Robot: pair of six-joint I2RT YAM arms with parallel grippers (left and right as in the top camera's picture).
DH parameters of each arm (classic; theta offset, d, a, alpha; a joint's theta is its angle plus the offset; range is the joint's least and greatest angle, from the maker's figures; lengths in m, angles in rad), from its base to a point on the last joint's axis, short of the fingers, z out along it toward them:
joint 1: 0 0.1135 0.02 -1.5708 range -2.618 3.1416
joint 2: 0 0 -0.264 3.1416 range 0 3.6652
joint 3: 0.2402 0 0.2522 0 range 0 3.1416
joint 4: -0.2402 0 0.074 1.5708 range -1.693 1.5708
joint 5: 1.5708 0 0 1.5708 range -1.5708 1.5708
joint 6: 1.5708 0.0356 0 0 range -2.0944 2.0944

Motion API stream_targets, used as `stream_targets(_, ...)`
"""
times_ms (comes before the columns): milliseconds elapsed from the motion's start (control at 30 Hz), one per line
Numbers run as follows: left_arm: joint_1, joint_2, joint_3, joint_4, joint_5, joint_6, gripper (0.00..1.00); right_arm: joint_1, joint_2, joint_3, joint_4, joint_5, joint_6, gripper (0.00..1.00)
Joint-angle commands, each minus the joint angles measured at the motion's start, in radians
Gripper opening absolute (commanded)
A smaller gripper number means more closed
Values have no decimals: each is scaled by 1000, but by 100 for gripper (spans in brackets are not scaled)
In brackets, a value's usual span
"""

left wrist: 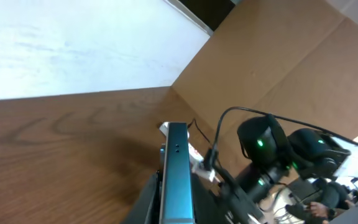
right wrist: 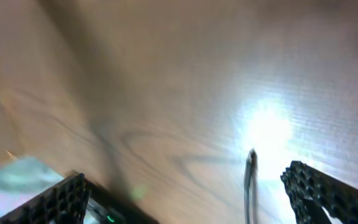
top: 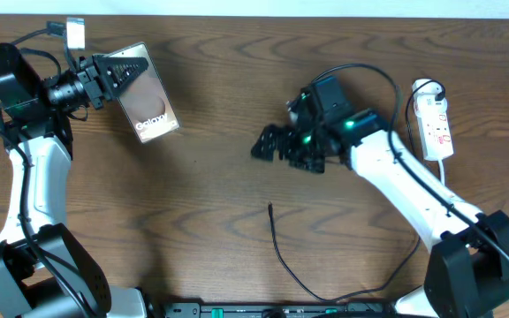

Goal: Plug charger to phone and switch on socket
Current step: 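Move the right gripper down over the black USB cable's plug end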

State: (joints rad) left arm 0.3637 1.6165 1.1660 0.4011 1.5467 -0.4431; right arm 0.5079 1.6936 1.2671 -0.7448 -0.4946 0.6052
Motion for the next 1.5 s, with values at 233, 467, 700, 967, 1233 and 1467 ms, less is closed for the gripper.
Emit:
stream_targets(233, 0, -18, -3, -3, 26, 49, 7, 195, -6, 6, -64, 227, -25, 99)
stream_targets(467, 0, -17, -4, -3, 26, 46, 8, 265, -6, -67, -63, 331, 127, 99)
stream_targets(700, 0, -17, -4, -3, 26, 47, 8, 266, -6, -178, -2, 344, 203, 99)
stream_targets(967, 0, -15, -4, -3, 26, 46, 7, 267, -6, -236, 17, 338, 244, 88)
stream_targets(1233, 0, -15, -16, -3, 24, 47, 8, 290, -5, -257, 57, 347, 264, 84)
stream_targets(1467, 0, -15, -19, -3, 24, 47, 7, 306, 88, -256, 82, 341, 300, 77)
